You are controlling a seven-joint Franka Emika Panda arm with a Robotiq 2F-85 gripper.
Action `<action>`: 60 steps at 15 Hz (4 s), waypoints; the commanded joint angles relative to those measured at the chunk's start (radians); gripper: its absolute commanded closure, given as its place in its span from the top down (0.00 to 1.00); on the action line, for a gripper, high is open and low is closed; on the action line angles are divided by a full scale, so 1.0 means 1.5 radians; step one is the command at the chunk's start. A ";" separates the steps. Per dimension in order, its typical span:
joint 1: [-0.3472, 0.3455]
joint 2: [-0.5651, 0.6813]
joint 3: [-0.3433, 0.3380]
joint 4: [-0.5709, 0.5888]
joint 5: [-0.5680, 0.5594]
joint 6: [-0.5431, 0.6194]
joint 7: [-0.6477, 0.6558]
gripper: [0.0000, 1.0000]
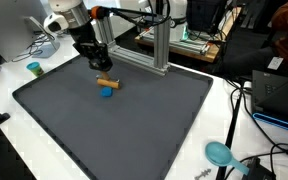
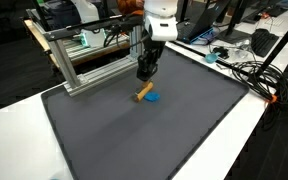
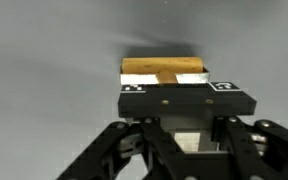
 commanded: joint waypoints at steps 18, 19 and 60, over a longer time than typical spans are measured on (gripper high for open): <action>0.024 -0.029 0.011 -0.049 -0.026 0.089 0.007 0.23; 0.022 -0.023 0.012 -0.043 -0.023 0.084 0.006 0.23; -0.007 0.033 0.026 -0.016 0.060 0.154 0.018 0.23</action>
